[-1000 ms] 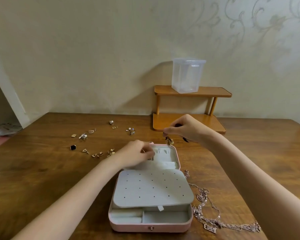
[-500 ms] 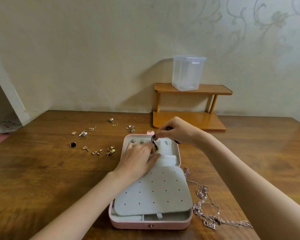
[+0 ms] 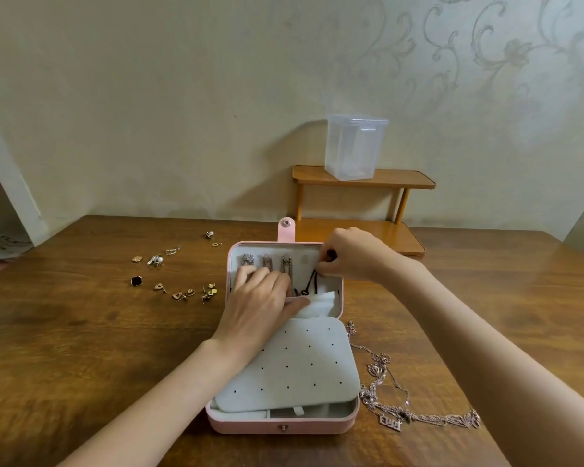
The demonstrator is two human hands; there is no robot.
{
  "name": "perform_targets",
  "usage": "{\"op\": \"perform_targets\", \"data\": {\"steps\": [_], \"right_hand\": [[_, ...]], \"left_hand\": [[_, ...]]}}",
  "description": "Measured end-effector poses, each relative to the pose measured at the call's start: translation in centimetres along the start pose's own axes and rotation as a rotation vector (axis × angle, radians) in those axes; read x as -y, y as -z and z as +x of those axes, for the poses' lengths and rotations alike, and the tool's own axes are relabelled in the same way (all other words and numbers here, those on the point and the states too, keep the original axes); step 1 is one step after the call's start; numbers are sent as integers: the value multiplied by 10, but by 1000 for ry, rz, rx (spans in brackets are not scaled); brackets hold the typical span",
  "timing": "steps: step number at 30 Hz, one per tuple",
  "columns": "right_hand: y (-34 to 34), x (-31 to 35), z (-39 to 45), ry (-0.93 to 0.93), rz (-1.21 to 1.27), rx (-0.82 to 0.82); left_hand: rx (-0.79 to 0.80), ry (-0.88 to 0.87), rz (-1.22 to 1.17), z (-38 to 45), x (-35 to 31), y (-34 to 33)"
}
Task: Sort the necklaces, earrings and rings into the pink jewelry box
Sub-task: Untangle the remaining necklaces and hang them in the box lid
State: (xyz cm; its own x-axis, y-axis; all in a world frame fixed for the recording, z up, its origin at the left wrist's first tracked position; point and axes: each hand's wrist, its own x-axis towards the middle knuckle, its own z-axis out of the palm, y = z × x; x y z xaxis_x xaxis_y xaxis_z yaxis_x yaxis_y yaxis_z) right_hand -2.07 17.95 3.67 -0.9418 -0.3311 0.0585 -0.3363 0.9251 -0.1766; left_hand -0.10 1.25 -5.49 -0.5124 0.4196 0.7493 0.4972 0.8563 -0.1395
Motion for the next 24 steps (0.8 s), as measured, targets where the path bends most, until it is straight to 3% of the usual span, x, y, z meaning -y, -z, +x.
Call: {"op": "perform_targets", "data": {"steps": [10,17,20,24], "right_hand": [[-15,25,-9,45,-87,15],[11,27,-6,69,60,75],[12,29,-3,56,24,30],[6,32,-6,57,78,-38]], "left_hand": [[29,20,-188,1,-2,3],[-134,-76,-214,0,-4,5],[-130,-163,-106,-1,-2,1],[-128,-151,-157,-2,-1,-2]]}}
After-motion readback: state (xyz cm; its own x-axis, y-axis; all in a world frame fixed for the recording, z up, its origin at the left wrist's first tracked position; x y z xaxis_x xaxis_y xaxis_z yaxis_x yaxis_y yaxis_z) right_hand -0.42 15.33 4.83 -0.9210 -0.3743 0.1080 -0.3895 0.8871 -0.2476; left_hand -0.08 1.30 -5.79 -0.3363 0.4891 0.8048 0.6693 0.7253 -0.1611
